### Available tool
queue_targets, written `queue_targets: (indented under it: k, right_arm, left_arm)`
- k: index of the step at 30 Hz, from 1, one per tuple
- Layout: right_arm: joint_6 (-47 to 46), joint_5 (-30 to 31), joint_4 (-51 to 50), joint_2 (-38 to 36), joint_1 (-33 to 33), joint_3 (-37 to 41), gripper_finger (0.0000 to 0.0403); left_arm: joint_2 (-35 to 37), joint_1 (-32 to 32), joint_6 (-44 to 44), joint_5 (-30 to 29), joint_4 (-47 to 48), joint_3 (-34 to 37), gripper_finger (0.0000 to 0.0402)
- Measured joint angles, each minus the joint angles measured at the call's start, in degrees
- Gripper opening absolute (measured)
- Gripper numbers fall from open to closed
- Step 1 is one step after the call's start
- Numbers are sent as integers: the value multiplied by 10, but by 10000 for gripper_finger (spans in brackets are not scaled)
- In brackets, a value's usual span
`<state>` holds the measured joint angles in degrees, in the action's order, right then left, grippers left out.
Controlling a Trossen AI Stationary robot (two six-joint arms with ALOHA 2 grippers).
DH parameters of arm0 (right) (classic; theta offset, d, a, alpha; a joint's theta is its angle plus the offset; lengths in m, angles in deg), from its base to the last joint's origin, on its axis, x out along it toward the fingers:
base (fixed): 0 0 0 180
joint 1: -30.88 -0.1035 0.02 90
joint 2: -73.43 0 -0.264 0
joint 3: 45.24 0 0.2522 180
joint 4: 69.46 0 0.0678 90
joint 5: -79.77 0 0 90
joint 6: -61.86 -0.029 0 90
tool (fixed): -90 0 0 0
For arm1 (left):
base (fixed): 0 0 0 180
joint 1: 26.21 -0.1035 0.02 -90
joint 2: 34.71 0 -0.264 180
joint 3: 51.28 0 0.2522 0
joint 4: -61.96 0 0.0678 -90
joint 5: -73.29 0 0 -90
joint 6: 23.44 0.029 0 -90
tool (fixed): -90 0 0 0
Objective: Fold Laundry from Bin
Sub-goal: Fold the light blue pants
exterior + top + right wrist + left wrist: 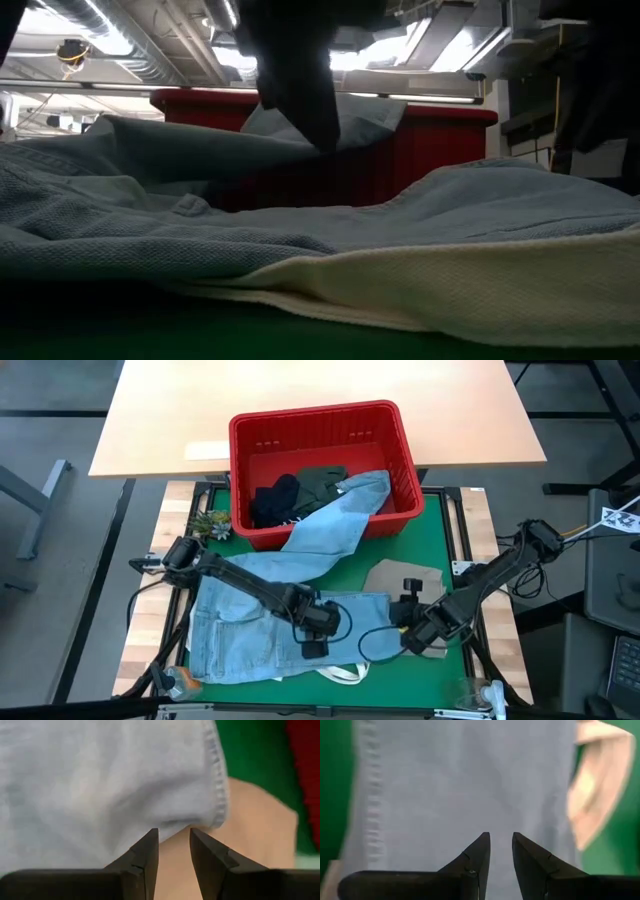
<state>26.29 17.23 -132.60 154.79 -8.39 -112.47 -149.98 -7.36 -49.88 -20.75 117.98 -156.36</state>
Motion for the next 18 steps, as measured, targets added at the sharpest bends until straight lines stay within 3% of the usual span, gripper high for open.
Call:
queue_targets:
  k: [11, 18]
  right_arm:
    - [137, -4, 4, 0, 77, 14, 112]
    - [240, -88, 5, 0, 123, 15, 112]
  left_arm:
    - [0, -40, -6, -14, 2, 44, 78]
    - [0, -24, -32, -4, 2, 63, 78]
